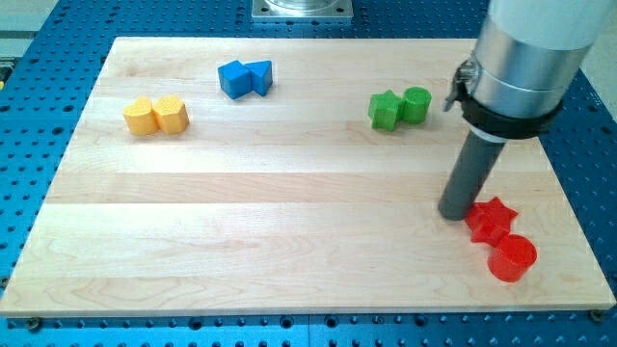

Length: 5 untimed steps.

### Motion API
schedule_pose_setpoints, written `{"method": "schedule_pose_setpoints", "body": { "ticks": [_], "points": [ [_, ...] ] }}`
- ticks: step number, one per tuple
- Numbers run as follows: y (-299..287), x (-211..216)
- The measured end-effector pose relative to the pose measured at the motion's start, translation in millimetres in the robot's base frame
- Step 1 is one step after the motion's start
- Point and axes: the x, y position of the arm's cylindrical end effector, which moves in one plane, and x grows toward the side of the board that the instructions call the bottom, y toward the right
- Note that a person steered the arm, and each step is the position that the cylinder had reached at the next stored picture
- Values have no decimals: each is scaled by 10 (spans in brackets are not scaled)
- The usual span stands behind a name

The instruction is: Slide the green star to the bottom left of the red star

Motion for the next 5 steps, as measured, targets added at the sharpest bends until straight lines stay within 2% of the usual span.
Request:
{"method": "schedule_pose_setpoints", "body": {
  "ticks": [1,2,3,4,5],
  "points": [
    [102,0],
    [-50,-77],
    [-632,-345],
    [-1233,-769],
    [-1332,-1363]
  ]
}}
